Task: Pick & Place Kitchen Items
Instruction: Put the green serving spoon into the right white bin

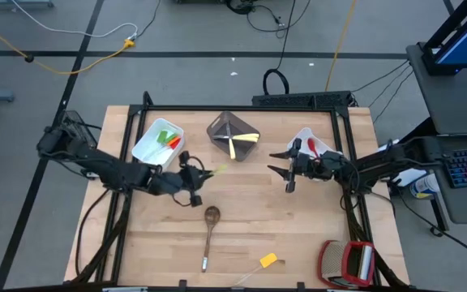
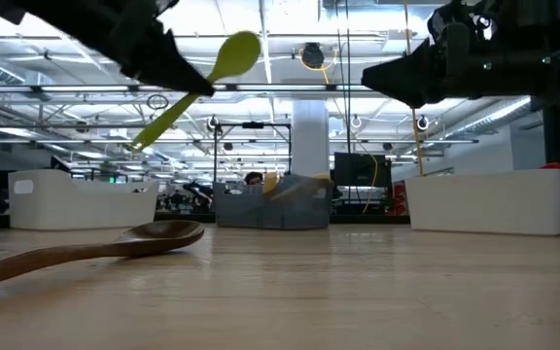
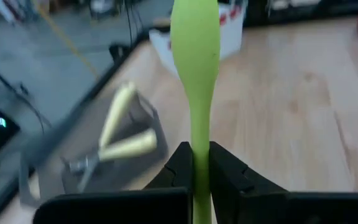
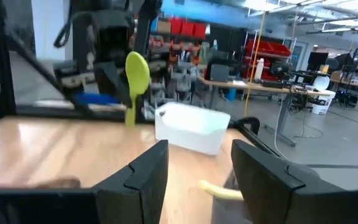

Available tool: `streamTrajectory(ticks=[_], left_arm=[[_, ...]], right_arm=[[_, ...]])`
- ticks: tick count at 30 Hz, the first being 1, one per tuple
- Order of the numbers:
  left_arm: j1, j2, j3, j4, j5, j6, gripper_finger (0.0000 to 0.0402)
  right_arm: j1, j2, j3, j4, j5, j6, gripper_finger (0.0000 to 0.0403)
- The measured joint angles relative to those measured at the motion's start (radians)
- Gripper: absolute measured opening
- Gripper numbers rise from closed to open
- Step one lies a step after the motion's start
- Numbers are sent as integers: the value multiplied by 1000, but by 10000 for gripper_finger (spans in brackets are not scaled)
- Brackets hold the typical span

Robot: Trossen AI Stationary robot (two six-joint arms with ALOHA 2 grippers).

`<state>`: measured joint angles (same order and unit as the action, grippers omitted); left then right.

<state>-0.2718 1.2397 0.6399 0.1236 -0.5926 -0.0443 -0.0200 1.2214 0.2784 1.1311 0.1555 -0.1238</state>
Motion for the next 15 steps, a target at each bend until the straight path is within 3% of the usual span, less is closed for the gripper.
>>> streamTrajectory(ticks=[7,15], left_arm=[[95,0,0,303,128,201,22],[180,0,0,587,332,301,14]], right_arm=[[0,116,55,72,-2,75,169],[2,297,264,70,-6,81,169]])
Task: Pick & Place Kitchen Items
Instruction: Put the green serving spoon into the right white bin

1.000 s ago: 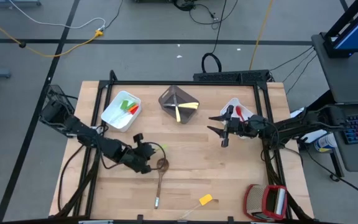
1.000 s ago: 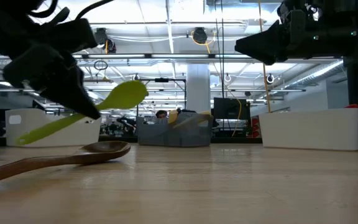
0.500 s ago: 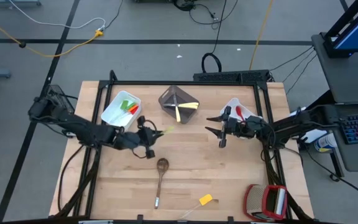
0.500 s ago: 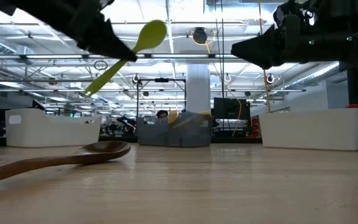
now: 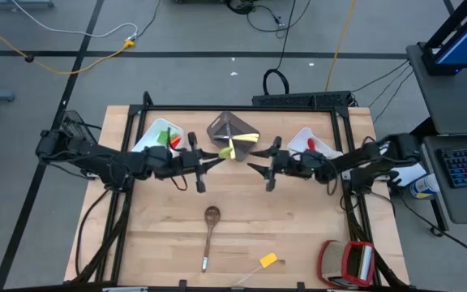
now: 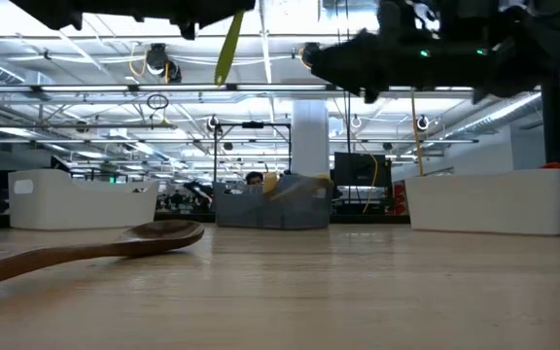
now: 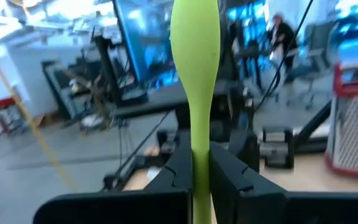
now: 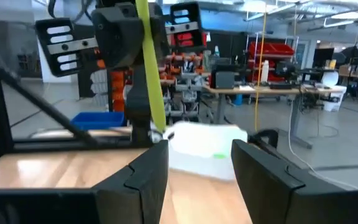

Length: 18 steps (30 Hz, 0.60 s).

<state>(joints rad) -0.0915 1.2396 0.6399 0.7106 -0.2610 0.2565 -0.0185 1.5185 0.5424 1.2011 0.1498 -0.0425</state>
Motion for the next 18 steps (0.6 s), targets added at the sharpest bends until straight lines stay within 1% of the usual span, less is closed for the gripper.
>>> streamTrajectory(ticks=[3,5,7,12,13,16,18], left_arm=[[18,0,0,53,54,-1,16],[25,0,0,72,72,2,24],[29,0,0,83,92,8,27],[31,0,0,107,155,38,14],[31,0,0,113,162,45,14],[33,0,0,127,164,56,15],[35,1,0,131,160,56,24]], right_arm=[[-2,50,91,-1,-53,-3,169],[-2,83,155,0,-102,-4,169],[-1,109,205,-2,-124,-9,169],[-15,173,326,-52,-131,-18,169],[-19,185,351,-76,-140,-15,169],[-28,231,418,-117,-218,-4,169],[-30,257,451,-126,-261,11,169]])
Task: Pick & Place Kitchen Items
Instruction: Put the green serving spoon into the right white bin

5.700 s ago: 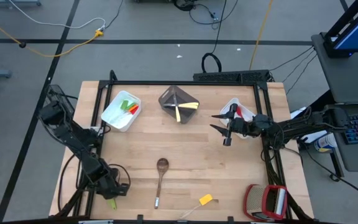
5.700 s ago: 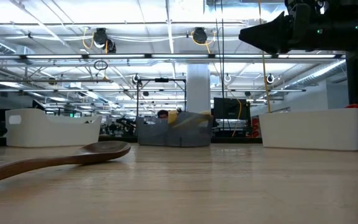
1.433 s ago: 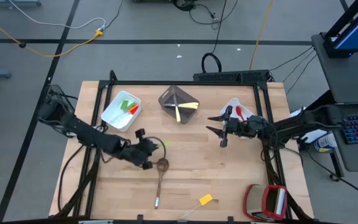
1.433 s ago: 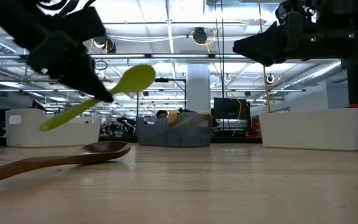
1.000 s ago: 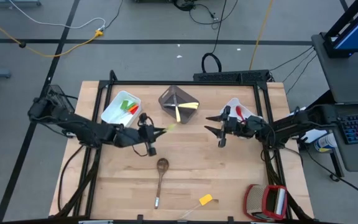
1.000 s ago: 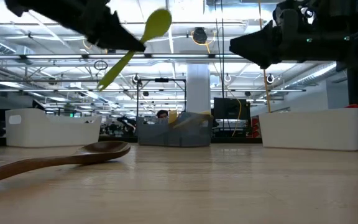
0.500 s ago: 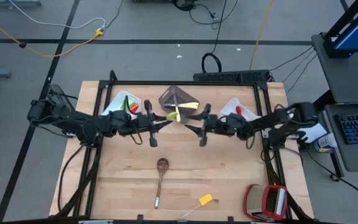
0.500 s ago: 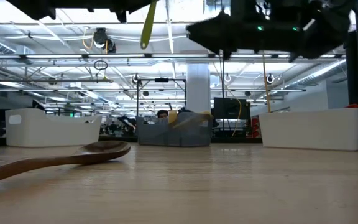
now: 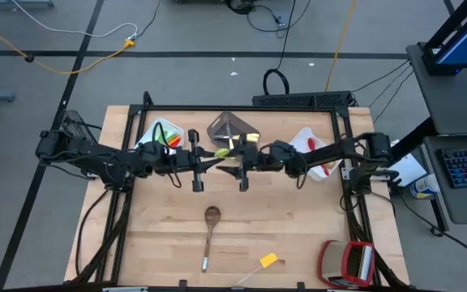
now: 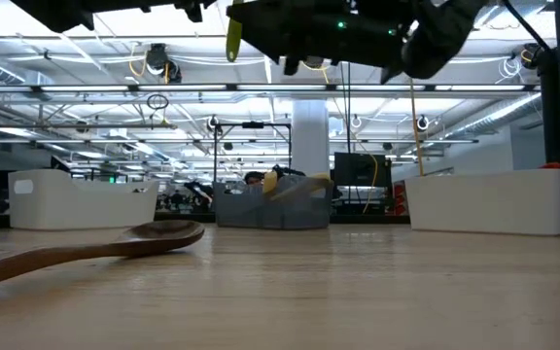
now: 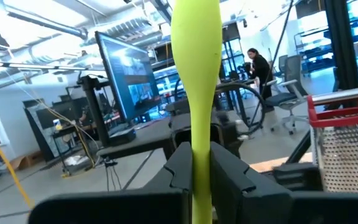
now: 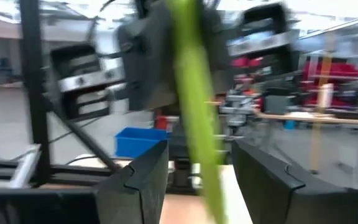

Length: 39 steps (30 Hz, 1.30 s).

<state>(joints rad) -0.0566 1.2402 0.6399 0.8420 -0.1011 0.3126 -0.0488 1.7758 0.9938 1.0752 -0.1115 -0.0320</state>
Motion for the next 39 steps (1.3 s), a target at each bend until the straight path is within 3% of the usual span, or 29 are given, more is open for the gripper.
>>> streamTrajectory(ticks=[7,15,25,33,39], left_arm=[[4,0,0,-2,-3,0,19],[4,0,0,-9,-35,-8,25],[4,-11,0,-88,-117,10,14],[30,-7,1,-133,-136,-34,46],[60,-8,-1,-252,-157,-46,50]], right_arm=[[-7,41,47,-32,-22,-13,153],[-26,33,46,-65,-23,-33,39],[-28,-154,-55,-294,94,-122,46],[-28,-301,-66,-564,119,-113,40],[-22,-406,-67,-775,303,-96,40]])
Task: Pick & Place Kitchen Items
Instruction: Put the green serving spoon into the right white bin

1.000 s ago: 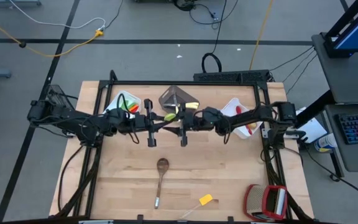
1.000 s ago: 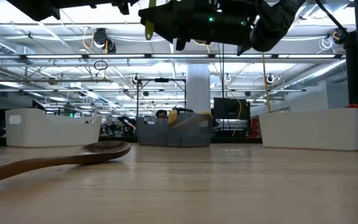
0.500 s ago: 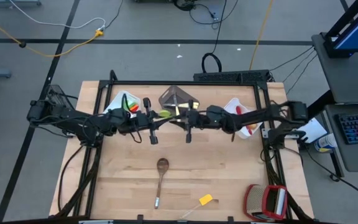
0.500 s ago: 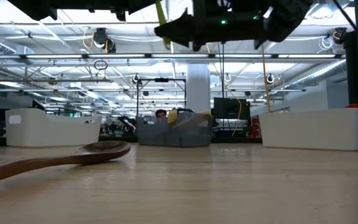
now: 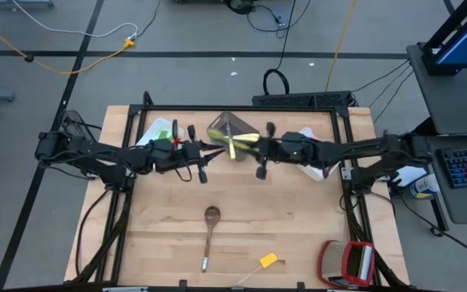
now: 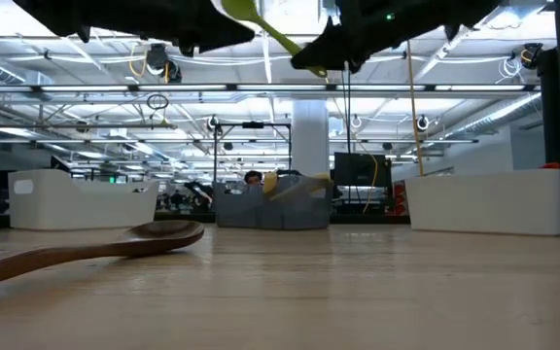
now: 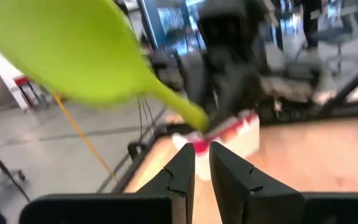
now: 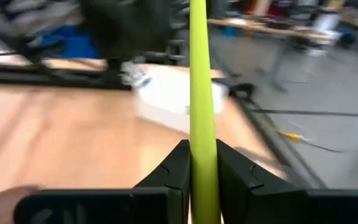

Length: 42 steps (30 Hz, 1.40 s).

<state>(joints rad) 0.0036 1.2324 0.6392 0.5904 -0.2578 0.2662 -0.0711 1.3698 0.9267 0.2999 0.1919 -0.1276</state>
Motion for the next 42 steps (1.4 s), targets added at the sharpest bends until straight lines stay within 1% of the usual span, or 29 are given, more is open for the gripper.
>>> streamTrajectory(ticks=[2,4,6,8,11,15,16,20,23,26,30,36,39,42], left_arm=[[6,0,0,-49,2,-12,50],[15,0,0,-98,3,-22,51],[20,0,0,-148,1,-34,52],[23,0,0,-192,-25,-42,52],[27,0,0,-234,-63,-59,52],[38,0,0,-245,-73,-61,53],[41,0,0,-245,-73,-65,53],[42,0,0,-241,-74,-68,53],[42,0,0,-238,-74,-69,53],[42,0,0,-238,-74,-69,53],[42,0,0,-238,-74,-69,53],[42,0,0,-244,-74,-69,53],[42,0,0,-245,-74,-69,53],[42,0,0,-245,-74,-69,53]], right_arm=[[0,-47,0,-69,55,11,40],[2,-93,2,-127,83,39,40],[3,-147,2,-242,122,99,40],[3,-200,2,-377,152,192,40],[-10,-286,2,-613,147,370,40],[-33,-403,2,-892,144,636,40],[-38,-424,2,-954,127,693,40],[-65,-482,2,-1183,1,915,41],[-82,-491,2,-1318,-64,1023,41],[-95,-491,2,-1404,-93,1081,41],[-116,-491,2,-1481,-93,1113,42],[-148,-491,2,-1618,-143,1169,42],[-162,-491,2,-1639,-139,1182,42],[-178,-488,0,-1624,-121,1182,42]])
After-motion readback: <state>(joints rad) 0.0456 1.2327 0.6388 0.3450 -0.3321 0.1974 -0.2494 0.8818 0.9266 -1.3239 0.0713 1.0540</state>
